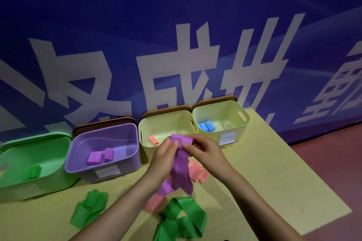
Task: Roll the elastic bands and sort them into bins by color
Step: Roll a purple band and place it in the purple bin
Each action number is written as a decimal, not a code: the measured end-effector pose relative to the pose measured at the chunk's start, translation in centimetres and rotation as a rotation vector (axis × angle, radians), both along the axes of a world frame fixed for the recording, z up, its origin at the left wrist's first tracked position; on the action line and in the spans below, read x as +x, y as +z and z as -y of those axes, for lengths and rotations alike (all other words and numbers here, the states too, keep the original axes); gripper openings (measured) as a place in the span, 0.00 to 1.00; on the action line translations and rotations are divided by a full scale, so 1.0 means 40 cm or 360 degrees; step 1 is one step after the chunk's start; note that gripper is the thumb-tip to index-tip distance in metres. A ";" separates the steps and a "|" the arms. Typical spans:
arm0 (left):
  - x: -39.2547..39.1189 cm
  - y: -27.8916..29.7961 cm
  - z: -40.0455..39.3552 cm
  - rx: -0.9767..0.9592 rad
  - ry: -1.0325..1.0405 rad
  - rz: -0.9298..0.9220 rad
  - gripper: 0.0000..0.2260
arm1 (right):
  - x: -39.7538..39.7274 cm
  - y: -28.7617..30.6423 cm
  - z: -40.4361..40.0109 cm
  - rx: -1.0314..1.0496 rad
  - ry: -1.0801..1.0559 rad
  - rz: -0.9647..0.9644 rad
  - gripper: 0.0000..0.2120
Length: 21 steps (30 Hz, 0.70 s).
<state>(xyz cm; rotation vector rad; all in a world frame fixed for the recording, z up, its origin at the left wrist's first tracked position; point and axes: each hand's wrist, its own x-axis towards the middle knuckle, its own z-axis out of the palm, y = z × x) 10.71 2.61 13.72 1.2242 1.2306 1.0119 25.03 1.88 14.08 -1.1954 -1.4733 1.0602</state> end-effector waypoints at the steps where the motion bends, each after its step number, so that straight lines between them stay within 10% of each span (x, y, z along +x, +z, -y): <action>1: 0.003 -0.003 0.000 0.0062 0.0016 -0.0097 0.09 | -0.004 -0.001 -0.003 0.0006 -0.0008 0.0047 0.07; 8: 0.015 0.001 -0.011 0.0348 0.0160 -0.0436 0.09 | -0.019 -0.003 -0.024 0.0438 -0.0225 0.0524 0.08; 15: -0.009 0.018 -0.009 -0.0155 0.0068 0.0440 0.11 | -0.014 0.008 -0.035 0.0642 -0.0230 0.0450 0.09; 21: -0.018 0.021 -0.001 -0.0294 0.0010 0.0570 0.13 | -0.020 -0.002 -0.037 0.0869 -0.0199 0.0670 0.13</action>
